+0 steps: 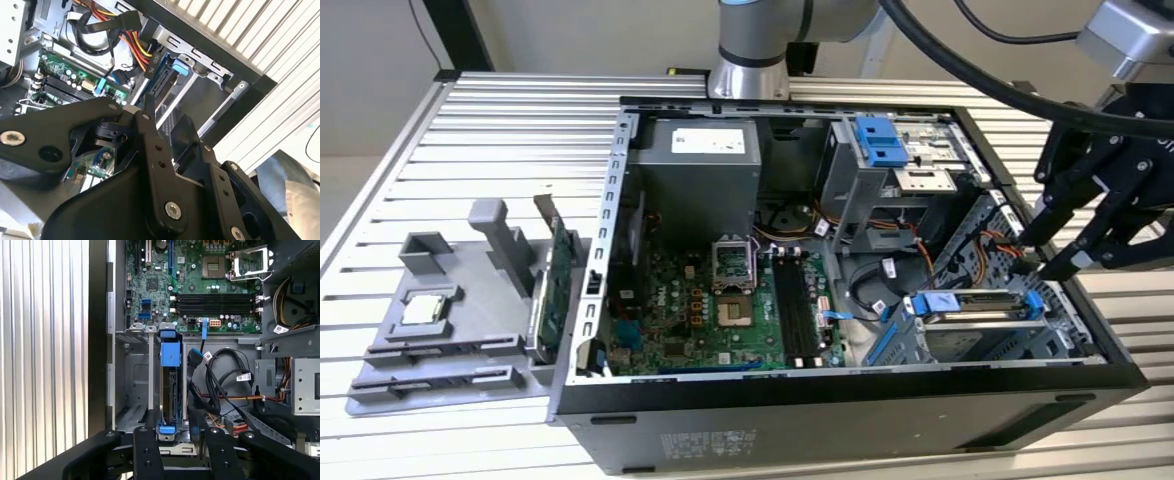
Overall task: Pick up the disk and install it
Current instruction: 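Insert the first disk wire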
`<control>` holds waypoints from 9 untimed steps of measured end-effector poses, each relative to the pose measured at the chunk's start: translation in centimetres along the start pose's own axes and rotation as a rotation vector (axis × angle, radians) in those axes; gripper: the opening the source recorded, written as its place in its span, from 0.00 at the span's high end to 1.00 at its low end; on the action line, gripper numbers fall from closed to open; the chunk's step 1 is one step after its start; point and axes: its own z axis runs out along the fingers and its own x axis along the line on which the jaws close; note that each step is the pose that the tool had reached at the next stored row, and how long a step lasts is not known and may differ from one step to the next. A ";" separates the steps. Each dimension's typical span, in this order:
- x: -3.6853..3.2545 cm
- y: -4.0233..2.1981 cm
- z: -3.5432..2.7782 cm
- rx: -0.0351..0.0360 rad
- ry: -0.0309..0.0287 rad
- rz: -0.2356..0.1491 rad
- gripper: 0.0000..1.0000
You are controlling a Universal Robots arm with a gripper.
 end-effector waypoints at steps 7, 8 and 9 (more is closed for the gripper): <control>-0.16 0.12 1.01 0.0003 0.0016 -0.015 0.00; -0.24 0.14 1.13 0.0003 0.0016 -0.016 0.00; -0.37 0.13 1.25 0.0003 0.0015 -0.017 0.00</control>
